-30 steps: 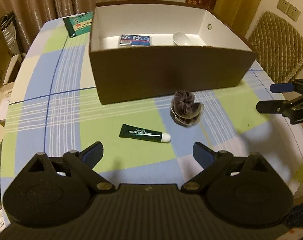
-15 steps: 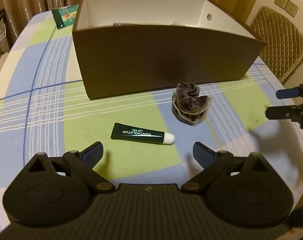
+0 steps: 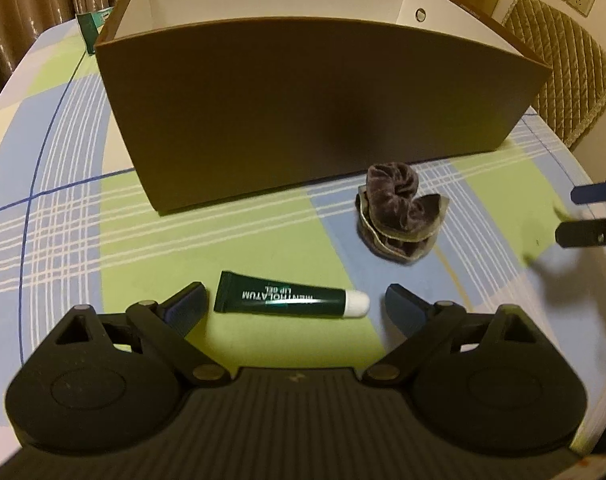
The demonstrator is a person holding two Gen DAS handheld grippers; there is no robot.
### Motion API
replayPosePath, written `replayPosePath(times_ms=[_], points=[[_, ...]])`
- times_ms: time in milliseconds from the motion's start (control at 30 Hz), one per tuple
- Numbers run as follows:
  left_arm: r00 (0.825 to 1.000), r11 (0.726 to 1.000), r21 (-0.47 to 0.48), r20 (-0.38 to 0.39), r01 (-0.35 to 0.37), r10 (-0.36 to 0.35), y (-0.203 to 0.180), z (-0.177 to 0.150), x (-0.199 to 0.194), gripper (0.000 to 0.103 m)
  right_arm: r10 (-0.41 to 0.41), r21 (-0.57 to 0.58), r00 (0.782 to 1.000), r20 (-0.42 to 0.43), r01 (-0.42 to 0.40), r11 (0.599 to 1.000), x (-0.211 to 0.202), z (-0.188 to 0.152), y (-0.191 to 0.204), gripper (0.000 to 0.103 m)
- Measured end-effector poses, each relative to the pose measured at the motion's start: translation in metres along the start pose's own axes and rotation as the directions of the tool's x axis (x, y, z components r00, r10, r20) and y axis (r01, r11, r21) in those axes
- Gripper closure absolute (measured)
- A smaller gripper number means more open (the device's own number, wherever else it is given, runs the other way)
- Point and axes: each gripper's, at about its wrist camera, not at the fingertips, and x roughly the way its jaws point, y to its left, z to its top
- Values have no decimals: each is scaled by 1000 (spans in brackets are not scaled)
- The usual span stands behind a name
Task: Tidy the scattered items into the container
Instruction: 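Withdraw both tools to the table and grasp the green lip-gel tube with the left tool, then grasp the brown scrunchie with the right tool while the left tool holds the lip gel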
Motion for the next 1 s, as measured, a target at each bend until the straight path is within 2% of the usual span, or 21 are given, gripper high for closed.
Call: replayPosePath(times_ms=[100,167,333,533,733,933,1000], points=[[1000,1000,22,10,2,-2,-1,-1,0,14,-2,2,1000,0,2,1000,1,-1,1,3],[1000,999,46,20,-9,8,-2,-3,-2,22,0,3,1000,1,0,1000,1,-1,1,3],[1000,998,63,23,-17,16,1,-10,-6,22,13,-9,1000,6,-13,1000,1,0,7,3],[995,994,34,27,-102,101,13,-22,-19,22,59,-54,998,14,-58,997,6,3,23,3],[988,985,-76,6,-155,156,44,-36,-36,22,125,-149,992,17,-121,981,19,6,54,4],[986,976,-140,-2,-165,167,53,-50,-45,22,190,-263,981,42,-172,949,38,16,92,23],[986,975,-148,-1,-166,168,52,-52,-46,22,190,-288,981,45,-170,942,47,21,102,39]])
